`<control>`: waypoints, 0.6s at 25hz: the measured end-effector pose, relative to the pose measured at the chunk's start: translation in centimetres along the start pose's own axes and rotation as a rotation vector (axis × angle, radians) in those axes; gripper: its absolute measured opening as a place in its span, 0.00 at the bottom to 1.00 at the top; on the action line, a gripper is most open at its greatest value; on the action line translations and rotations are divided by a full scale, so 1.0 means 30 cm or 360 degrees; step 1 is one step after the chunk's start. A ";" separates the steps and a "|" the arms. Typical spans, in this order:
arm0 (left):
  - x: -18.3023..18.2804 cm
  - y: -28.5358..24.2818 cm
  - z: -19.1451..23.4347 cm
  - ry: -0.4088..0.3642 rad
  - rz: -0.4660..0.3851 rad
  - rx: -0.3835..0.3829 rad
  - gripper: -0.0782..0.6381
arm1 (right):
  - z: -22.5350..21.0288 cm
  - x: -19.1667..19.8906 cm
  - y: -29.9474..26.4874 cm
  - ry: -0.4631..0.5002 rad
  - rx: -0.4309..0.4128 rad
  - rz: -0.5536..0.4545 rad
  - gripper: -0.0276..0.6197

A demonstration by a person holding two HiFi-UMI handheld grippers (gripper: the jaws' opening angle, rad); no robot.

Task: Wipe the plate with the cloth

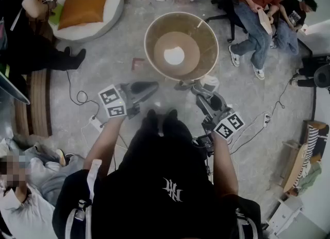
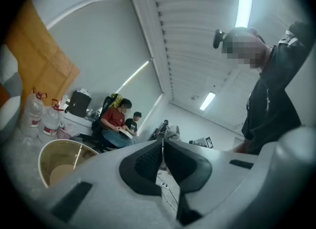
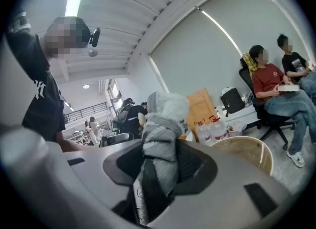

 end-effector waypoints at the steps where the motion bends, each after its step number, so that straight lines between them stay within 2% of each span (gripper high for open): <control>1: -0.002 0.008 -0.013 -0.0005 -0.0005 0.0001 0.12 | 0.010 -0.006 -0.005 0.0031 0.0004 0.0013 0.28; 4: 0.012 0.025 -0.029 0.0001 0.0016 0.0004 0.12 | 0.026 -0.024 -0.013 0.0092 0.0025 0.0019 0.28; 9: 0.031 0.043 -0.018 0.0015 0.0043 0.0000 0.12 | 0.003 -0.021 -0.017 0.0105 0.0065 0.0005 0.28; 12: 0.067 0.050 0.025 0.0028 0.0037 -0.0027 0.12 | -0.014 0.009 -0.020 0.0076 0.0053 -0.0003 0.28; 15: 0.140 0.052 0.085 0.0098 0.0052 -0.0085 0.12 | -0.035 0.048 -0.013 0.0034 0.0035 -0.0024 0.28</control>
Point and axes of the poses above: the fingertips, and each gripper's own axes: y backward along the fingers, z to its left, x out of its underside, the point moved 5 cm from there along y, backward along the fingers, and after that the axes turned 7 degrees about z, right-handed, at the moved point
